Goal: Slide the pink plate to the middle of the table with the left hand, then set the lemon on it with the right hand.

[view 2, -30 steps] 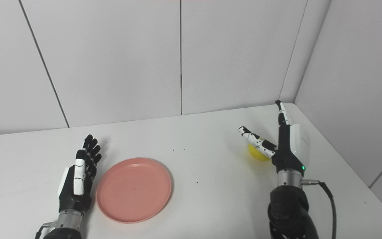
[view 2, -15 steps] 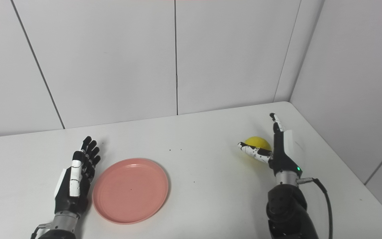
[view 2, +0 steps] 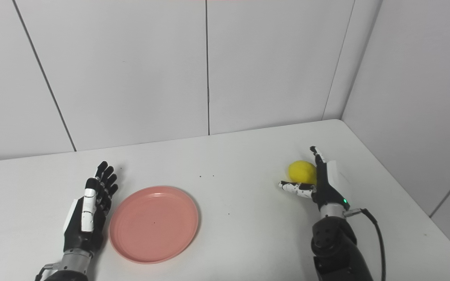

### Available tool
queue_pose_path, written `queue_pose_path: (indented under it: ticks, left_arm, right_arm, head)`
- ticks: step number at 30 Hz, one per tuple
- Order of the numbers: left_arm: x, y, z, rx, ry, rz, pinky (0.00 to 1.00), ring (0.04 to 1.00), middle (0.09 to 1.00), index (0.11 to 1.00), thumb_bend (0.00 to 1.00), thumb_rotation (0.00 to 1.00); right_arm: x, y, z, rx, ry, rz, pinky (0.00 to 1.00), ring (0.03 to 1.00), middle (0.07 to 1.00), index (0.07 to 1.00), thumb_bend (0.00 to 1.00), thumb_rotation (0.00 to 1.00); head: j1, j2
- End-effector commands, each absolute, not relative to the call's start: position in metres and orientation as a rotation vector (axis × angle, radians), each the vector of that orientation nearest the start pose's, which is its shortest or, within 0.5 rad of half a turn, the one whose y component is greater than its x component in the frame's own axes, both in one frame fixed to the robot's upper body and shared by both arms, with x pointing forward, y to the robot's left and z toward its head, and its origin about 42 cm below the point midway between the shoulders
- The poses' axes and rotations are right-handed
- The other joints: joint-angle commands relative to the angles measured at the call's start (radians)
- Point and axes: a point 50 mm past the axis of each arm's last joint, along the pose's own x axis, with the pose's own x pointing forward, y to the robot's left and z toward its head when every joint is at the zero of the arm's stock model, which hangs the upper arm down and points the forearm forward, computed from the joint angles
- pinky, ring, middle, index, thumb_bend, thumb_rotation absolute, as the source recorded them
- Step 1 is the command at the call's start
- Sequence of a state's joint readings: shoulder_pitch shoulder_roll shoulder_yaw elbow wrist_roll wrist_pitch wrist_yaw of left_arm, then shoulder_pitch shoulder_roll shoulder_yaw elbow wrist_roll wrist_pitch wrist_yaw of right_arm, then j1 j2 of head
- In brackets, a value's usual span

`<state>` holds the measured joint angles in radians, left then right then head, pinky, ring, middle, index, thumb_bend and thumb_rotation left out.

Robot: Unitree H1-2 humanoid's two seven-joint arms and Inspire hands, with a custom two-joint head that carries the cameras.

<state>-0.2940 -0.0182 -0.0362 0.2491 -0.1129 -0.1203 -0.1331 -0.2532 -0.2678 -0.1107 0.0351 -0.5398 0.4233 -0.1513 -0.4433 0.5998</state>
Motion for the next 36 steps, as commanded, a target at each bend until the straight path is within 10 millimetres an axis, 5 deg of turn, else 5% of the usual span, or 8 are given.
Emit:
queue_pose_path:
  ticks: [1,8,9,13,15,22,28,36]
  left_arm:
    - [0.365,0.172,0.117,-0.109,-0.121,-0.234,1.0,1.0,1.0,1.0,0.62,1.0]
    - [0.364,0.171,0.118,-0.105,-0.117,-0.24,1.0,1.0,1.0,1.0,0.62,1.0]
    - [0.364,0.171,0.118,-0.104,-0.117,-0.24,1.0,1.0,1.0,1.0,0.62,1.0]
    - [0.364,0.171,0.119,-0.103,-0.118,-0.234,1.0,1.0,1.0,1.0,0.62,1.0]
    - [0.364,0.171,0.119,-0.106,-0.119,-0.234,1.0,0.999,1.0,1.0,0.62,1.0]
    - [0.364,0.169,0.118,-0.107,-0.125,-0.229,1.0,0.996,1.0,1.0,0.61,1.0]
    - [0.363,0.168,0.119,-0.107,-0.121,-0.223,1.0,0.992,1.0,1.0,0.63,1.0]
    - [0.363,0.165,0.119,-0.126,-0.124,-0.207,0.99,0.977,0.989,0.984,0.63,1.0]
  right_arm:
    - [0.371,-0.341,0.192,-0.782,0.072,-0.487,0.76,0.865,0.894,0.885,0.89,0.21]
    - [0.381,-0.34,0.183,-0.79,0.118,-0.484,0.7,0.824,0.864,0.845,0.84,0.17]
    - [0.381,-0.34,0.183,-0.787,0.119,-0.484,0.57,0.719,0.802,0.832,0.83,0.16]
    - [0.384,-0.341,0.182,-0.81,0.125,-0.485,0.41,0.569,0.7,0.8,0.8,0.12]
    - [0.384,-0.341,0.182,-0.834,0.13,-0.491,0.24,0.369,0.527,0.776,0.62,0.02]
    - [0.384,-0.341,0.18,-0.883,0.118,-0.526,0.23,0.323,0.482,0.523,0.53,0.0]
    - [0.38,-0.342,0.182,-0.879,0.115,-0.526,0.31,0.43,0.478,0.51,0.52,0.0]
    - [0.375,-0.333,0.191,-0.853,0.031,-0.581,0.19,0.445,0.446,0.515,0.52,0.0]
  head:
    - [0.0,-0.001]
    - [0.006,0.004]
    - [0.006,0.004]
    - [0.007,0.007]
    - [0.008,0.009]
    - [0.013,0.009]
    - [0.018,0.008]
    - [0.036,0.012]
